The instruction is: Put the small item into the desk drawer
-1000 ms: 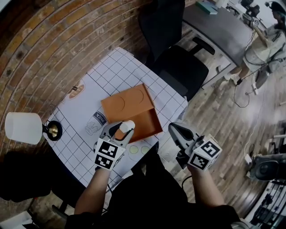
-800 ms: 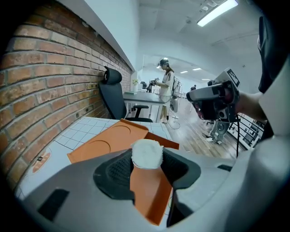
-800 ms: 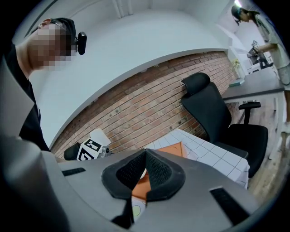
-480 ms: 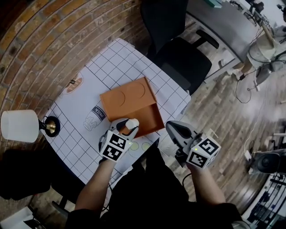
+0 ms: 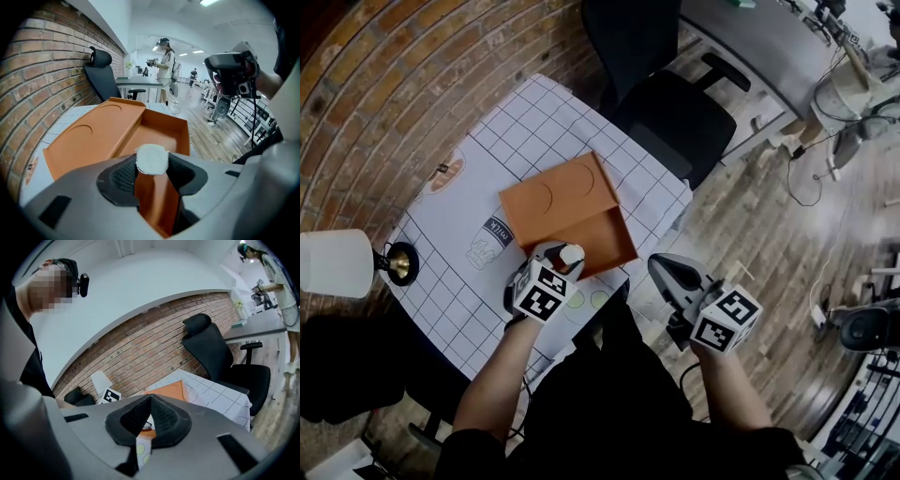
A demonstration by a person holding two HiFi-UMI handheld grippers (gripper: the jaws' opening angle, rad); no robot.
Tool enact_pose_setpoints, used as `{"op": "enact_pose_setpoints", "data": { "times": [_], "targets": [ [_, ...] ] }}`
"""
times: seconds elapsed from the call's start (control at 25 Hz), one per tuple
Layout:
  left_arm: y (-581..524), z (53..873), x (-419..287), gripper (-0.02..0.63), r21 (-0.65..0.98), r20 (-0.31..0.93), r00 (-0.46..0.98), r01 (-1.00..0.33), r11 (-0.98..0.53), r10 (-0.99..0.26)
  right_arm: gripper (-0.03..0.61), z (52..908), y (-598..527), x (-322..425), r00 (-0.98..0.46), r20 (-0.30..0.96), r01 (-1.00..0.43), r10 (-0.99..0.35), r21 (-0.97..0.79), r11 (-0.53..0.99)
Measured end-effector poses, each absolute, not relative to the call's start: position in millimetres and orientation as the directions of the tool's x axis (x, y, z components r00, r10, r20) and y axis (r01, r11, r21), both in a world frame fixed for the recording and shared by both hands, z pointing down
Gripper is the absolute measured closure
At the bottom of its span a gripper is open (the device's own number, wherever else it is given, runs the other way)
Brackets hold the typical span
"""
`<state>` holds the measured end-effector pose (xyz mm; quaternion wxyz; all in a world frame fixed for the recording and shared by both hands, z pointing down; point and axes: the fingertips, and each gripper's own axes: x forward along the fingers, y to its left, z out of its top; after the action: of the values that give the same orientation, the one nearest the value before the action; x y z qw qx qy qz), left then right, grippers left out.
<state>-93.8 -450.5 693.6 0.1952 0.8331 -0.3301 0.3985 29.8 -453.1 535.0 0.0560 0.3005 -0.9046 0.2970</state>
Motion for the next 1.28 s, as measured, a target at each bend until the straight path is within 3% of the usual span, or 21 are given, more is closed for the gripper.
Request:
{"op": "enact_pose_setpoints", "data": {
  "times": [0.76,1.28],
  "targets": [
    [-439.8,701.1,-95.4,0.422,-0.012,0.834,0.419,-0.636,-0.772,-0.358,0.584,540.1,-423.5,37.6,-0.800,0.282,-0.593,-0.530,-0.513,0.621],
    [-426.0,656.6,-111.9,0.421,-0.021,0.789,0.456,-0.649,-0.760,-0.411,0.584,511.5,-408.4,24.4,-0.800,0.246,-0.592,-0.548,-0.478,0.649]
  ]
}}
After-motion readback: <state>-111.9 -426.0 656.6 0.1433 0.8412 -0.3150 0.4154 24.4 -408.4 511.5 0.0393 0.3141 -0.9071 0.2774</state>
